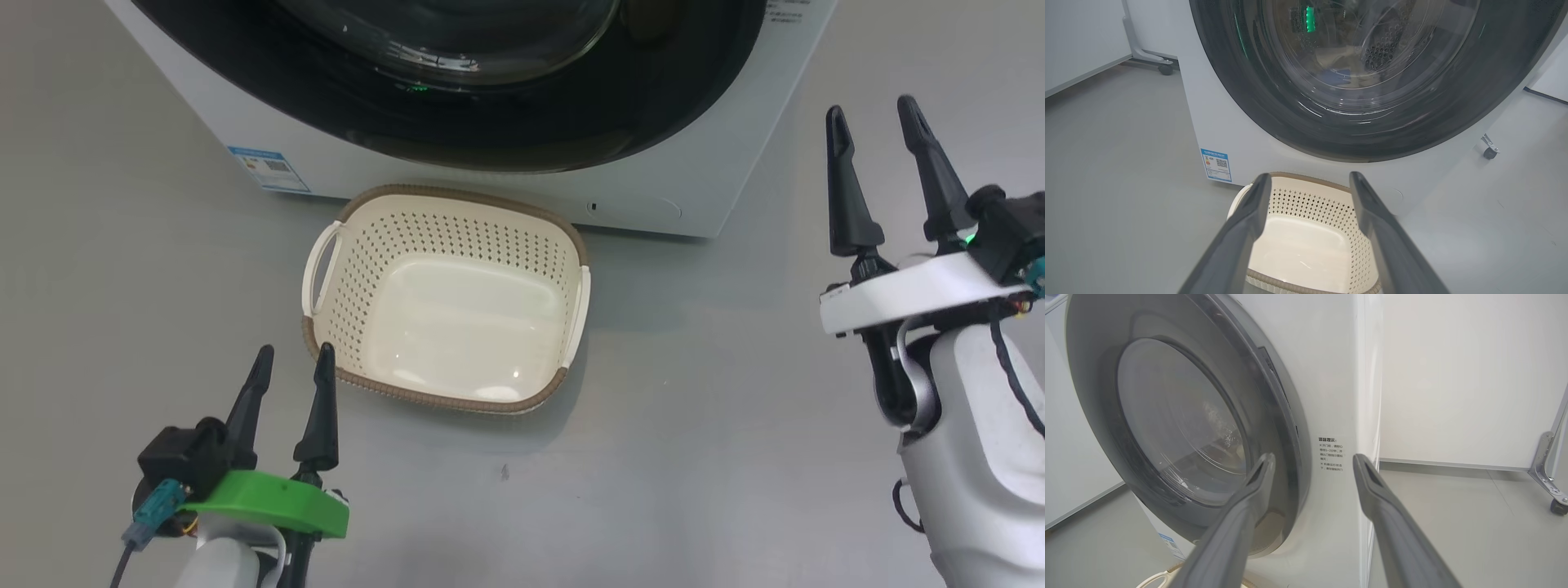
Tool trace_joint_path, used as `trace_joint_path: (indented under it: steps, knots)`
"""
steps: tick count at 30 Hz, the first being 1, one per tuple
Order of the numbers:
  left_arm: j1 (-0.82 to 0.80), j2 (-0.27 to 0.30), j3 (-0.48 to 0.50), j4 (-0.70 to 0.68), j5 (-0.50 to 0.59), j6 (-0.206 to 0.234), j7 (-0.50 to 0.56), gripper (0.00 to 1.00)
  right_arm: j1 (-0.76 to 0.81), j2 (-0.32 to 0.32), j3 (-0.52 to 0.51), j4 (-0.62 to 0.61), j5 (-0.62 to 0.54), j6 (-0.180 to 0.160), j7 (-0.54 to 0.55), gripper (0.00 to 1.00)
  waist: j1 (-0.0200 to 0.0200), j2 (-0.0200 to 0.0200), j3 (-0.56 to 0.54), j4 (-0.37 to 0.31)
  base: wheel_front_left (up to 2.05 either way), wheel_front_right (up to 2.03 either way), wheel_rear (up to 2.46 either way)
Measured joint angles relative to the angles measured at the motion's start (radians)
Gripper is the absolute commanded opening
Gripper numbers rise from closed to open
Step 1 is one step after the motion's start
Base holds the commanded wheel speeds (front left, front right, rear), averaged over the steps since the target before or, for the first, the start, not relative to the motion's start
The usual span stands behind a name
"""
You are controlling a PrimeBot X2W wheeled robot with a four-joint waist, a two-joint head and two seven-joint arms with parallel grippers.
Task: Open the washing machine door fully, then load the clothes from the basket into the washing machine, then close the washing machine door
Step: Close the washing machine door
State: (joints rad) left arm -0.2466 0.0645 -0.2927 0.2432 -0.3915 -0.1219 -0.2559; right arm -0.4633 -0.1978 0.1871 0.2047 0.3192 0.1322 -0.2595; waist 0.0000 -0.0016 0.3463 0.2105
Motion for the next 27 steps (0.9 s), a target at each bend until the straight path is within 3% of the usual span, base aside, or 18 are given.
trace_joint_path:
  steps: [12, 27]
  knots:
    - [0.132, 0.003, 0.075, 0.04, 0.017, 0.0, 0.0, 1.0, 0.313, 0.066, -0.1, -0.02, 0.007, 0.0, 0.0, 1.0, -0.0001, 0.0, -0.178, -0.064, 0.0, 0.0, 0.0]
    - [0.228, 0.001, 0.093, 0.028, 0.057, 0.0, 0.0, 1.0, 0.504, 0.086, -0.162, -0.078, -0.02, 0.0, 0.0, 1.0, -0.0001, 0.0, -0.327, -0.115, 0.0, 0.0, 0.0]
